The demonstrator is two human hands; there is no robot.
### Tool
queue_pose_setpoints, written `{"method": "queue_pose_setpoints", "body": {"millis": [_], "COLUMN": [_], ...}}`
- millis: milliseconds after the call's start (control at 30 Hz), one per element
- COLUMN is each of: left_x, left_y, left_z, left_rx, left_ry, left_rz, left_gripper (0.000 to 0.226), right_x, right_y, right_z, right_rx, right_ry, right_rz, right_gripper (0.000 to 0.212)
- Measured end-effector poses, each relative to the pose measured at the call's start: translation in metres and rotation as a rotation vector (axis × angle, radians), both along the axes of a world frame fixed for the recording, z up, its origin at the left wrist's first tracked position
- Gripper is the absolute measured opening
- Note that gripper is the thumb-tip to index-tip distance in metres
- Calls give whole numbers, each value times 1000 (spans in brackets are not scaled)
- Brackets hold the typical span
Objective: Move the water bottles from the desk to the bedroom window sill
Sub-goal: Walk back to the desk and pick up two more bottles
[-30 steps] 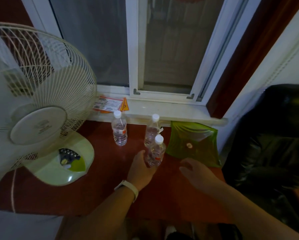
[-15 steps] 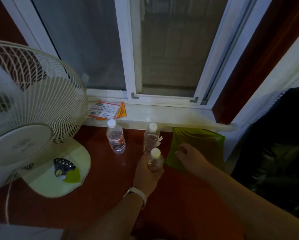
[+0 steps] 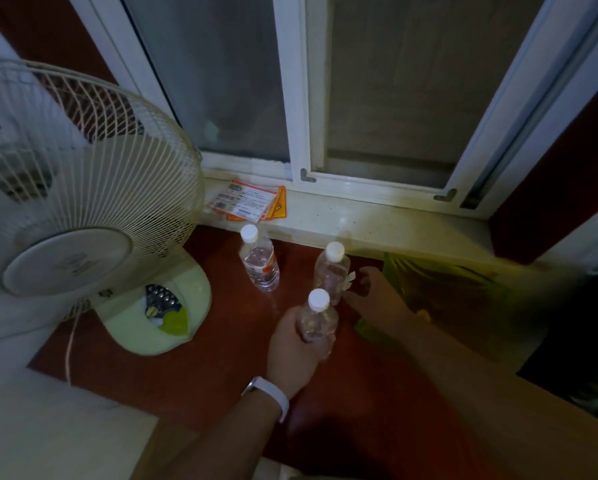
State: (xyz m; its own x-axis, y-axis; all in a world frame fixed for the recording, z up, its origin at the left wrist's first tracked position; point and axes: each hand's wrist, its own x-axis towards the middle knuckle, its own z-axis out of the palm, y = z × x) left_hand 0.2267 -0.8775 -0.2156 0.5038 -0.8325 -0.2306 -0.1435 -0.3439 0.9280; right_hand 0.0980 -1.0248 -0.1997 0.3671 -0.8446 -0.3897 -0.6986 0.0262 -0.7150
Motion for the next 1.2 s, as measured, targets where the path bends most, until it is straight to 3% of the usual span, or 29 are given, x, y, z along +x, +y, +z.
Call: {"method": "queue_pose_setpoints", "body": {"millis": [133,200,267,367,467,767,900,1000,1133,1200], "left_x": [10,14,19,23,23,37,46,52,62,69], "left_y": [5,7,10,14,16,18,19,21,27,30], "left_z": [8,8,7,7,10,24,36,50,66,74], "left_rx": [-25,-35,-36,-38,-34,-78,-117,-164,-191,-202], "left_ry": [-67,-88,-87,-16,33,77,154,195,220,236], "left_rz": [41,49,76,144,207,253,257,231,133,83], "left_gripper": [44,44,44,45,47,44,42,36,37,35], "right_x": [10,12,20,35,40,33,27,25,27,25], "right_y": [-13,-30,-32,-22,-14,-1,9,23,46,59], "right_z": [-23,-62,-63,-31,-12,2,14,32,51,64], "right_rx": [-12,-20,-16,-24,31,69,52,-9,-5,-52], "right_ry": [-85,-147,-174,-220,-239,-317,-433,-534,-588,-565], "right_rz": [-5,9,76,103,32,4,-12,-52,-221,-271], "right_gripper": [107,111,100,63,68,47,48,43,59,49]}}
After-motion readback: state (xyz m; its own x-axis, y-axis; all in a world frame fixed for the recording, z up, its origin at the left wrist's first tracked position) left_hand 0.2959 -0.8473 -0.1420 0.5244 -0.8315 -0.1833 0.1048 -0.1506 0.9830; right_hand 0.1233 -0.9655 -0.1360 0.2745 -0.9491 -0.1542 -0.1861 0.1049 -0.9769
